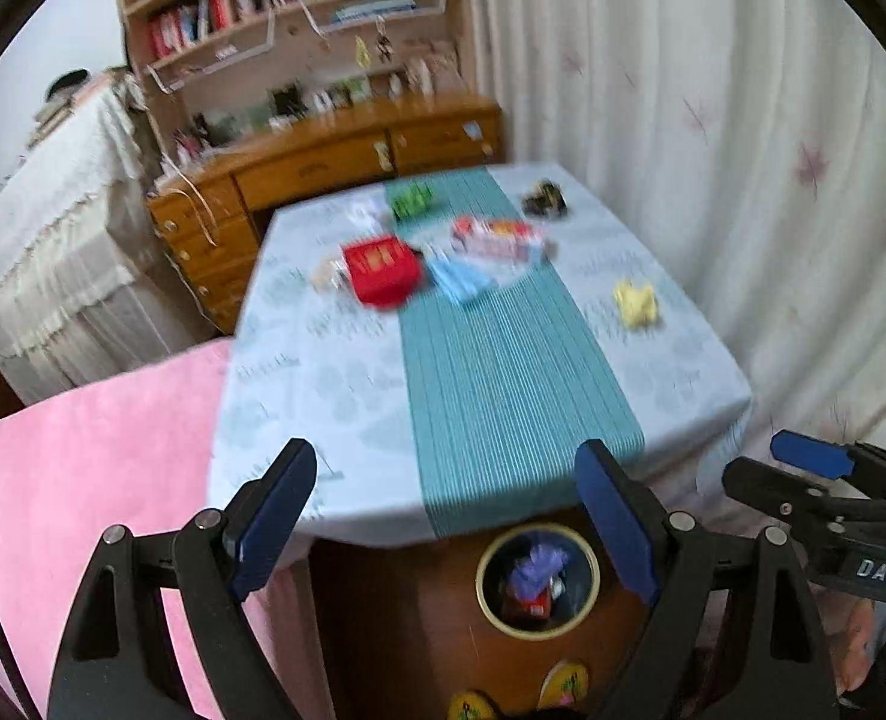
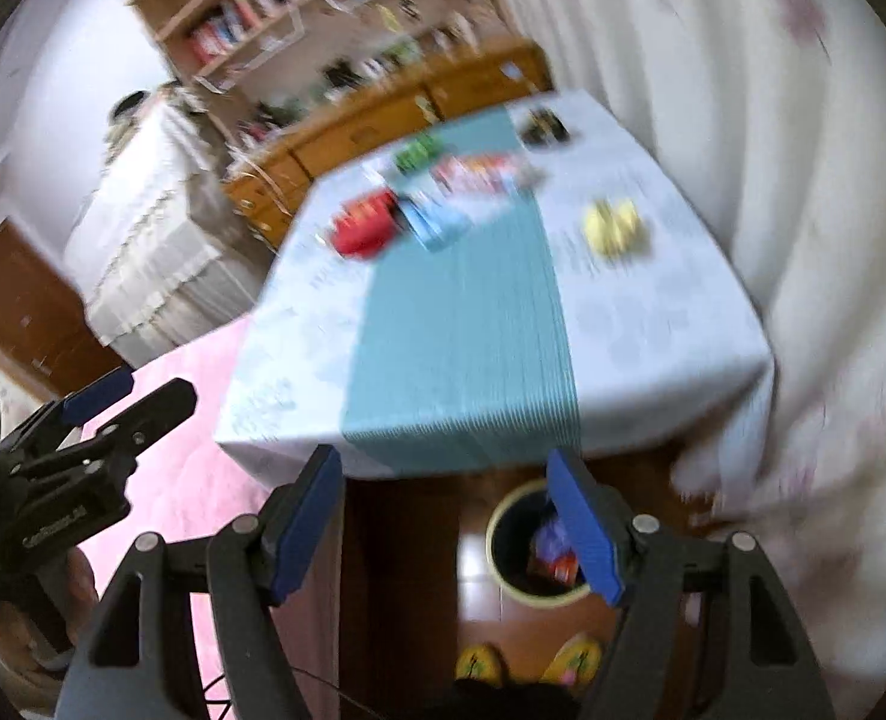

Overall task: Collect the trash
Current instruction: 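Move both tools back over the table, then grasp the plastic bottle with the left tool while the right tool grasps the red envelope, then carry bottle and envelope over the bin and open both tools to drop them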

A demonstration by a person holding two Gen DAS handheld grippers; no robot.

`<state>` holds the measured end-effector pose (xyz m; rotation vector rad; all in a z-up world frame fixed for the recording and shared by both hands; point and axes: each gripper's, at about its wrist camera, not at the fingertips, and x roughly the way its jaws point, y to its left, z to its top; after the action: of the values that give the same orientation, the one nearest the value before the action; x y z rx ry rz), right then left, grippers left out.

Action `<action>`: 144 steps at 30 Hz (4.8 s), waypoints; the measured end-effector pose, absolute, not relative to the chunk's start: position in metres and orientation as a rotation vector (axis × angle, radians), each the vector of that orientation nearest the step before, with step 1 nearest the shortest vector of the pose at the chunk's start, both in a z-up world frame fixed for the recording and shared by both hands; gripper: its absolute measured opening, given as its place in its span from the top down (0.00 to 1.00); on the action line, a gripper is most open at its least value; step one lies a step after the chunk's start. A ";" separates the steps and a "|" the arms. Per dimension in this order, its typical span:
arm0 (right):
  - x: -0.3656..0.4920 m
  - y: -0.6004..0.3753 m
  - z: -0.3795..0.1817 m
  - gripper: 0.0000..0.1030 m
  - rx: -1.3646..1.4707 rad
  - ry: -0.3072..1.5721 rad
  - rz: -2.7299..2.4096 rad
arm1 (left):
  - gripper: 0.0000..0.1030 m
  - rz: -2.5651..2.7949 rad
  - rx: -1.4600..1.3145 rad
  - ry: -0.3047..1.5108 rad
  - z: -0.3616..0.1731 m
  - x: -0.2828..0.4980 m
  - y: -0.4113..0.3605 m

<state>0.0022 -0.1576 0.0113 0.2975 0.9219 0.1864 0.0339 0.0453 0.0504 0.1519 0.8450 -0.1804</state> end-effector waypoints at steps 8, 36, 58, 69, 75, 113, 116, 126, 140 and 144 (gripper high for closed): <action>0.032 -0.158 0.041 0.31 0.229 0.861 0.280 | 0.16 -0.115 0.042 0.817 0.085 0.048 0.058; 0.354 -0.030 -0.078 0.53 0.248 1.151 0.261 | 0.17 -0.287 0.006 1.123 -0.051 0.394 0.179; 0.421 -0.027 -0.144 0.94 0.387 1.324 0.358 | 0.28 -0.567 0.008 1.348 -0.143 0.491 0.156; 0.385 -0.084 -0.121 0.99 0.536 1.209 0.174 | 0.29 -0.637 0.072 1.378 -0.153 0.492 0.138; 0.370 -0.115 -0.125 0.99 0.683 1.151 0.036 | 0.37 -0.652 0.096 1.379 -0.154 0.489 0.124; 0.219 -0.130 -0.052 0.99 0.568 1.065 0.327 | 0.82 -0.422 0.024 1.186 -0.052 0.271 0.074; 0.172 -0.148 -0.046 0.99 0.533 1.063 0.359 | 0.82 -0.394 -0.001 1.160 -0.044 0.220 0.062; 0.058 -0.192 -0.063 0.99 0.531 1.152 0.356 | 0.82 -0.370 0.019 1.222 -0.060 0.092 0.013; 0.004 -0.192 -0.193 0.99 0.525 1.283 0.145 | 0.81 -0.374 0.079 1.302 -0.190 0.041 -0.010; 0.007 -0.188 -0.272 0.99 0.511 1.307 0.073 | 0.81 -0.364 0.088 1.310 -0.266 0.043 -0.016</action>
<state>0.0071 -0.1883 -0.2721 0.5108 1.3070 0.0732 0.0432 -0.0159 -0.2662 0.0885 1.3100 -0.3639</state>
